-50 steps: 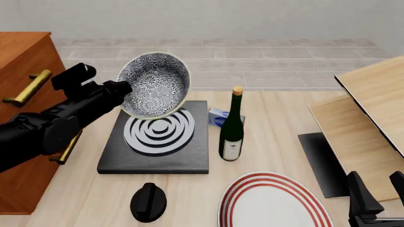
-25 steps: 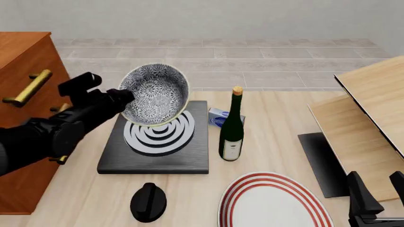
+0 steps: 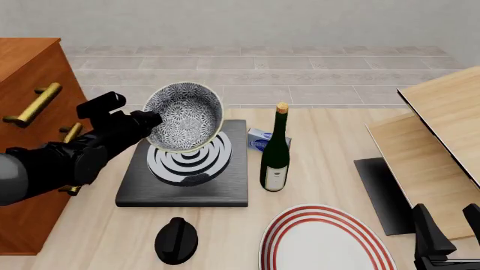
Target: Put the bowl on the stove.
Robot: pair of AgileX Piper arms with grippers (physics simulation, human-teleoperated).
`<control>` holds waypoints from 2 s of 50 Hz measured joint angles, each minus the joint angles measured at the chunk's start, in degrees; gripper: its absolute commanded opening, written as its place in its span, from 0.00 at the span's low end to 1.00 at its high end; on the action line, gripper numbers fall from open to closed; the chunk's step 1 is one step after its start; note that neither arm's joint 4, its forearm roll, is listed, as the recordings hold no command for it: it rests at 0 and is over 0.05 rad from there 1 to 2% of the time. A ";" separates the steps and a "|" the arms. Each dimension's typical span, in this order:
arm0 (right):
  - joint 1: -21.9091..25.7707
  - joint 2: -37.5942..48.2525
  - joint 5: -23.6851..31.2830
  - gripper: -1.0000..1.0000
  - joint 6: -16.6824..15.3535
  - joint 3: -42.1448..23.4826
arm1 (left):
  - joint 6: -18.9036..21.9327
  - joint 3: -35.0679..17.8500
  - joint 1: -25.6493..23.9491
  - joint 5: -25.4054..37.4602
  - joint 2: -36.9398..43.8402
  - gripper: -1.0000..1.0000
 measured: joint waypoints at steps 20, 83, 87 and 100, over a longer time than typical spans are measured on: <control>0.00 0.00 0.00 1.00 0.00 0.00 | 0.89 -0.13 0.10 -2.21 3.67 0.00; 0.00 0.00 0.00 1.00 0.00 0.00 | 5.24 -1.40 1.07 -4.15 9.87 0.00; 0.00 0.00 0.00 1.00 0.00 0.00 | 5.50 -1.44 1.21 -4.18 10.09 0.00; 0.00 0.00 0.00 1.00 0.00 0.00 | 6.52 -1.50 1.62 -4.37 10.91 0.00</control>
